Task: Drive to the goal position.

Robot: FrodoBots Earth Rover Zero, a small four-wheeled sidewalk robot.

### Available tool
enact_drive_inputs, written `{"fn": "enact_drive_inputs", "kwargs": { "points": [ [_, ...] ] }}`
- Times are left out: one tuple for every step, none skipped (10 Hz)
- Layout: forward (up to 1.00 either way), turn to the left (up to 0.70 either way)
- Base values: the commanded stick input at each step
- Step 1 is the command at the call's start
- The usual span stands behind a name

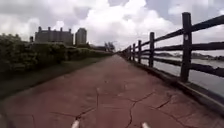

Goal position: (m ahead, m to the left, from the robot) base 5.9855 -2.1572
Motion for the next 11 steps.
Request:
{"fn": "enact_drive_inputs", "kwargs": {
  "points": [
    [0.85, 0.11],
    [0.85, 0.11],
    [0.85, 0.11],
    [0.85, 0.11],
    [0.85, 0.11],
    [0.85, 0.11],
    [0.85, -0.09],
    [0.85, -0.23],
    [0.85, -0.23],
    [0.85, -0.23],
    [0.85, -0.23]
  ]
}}
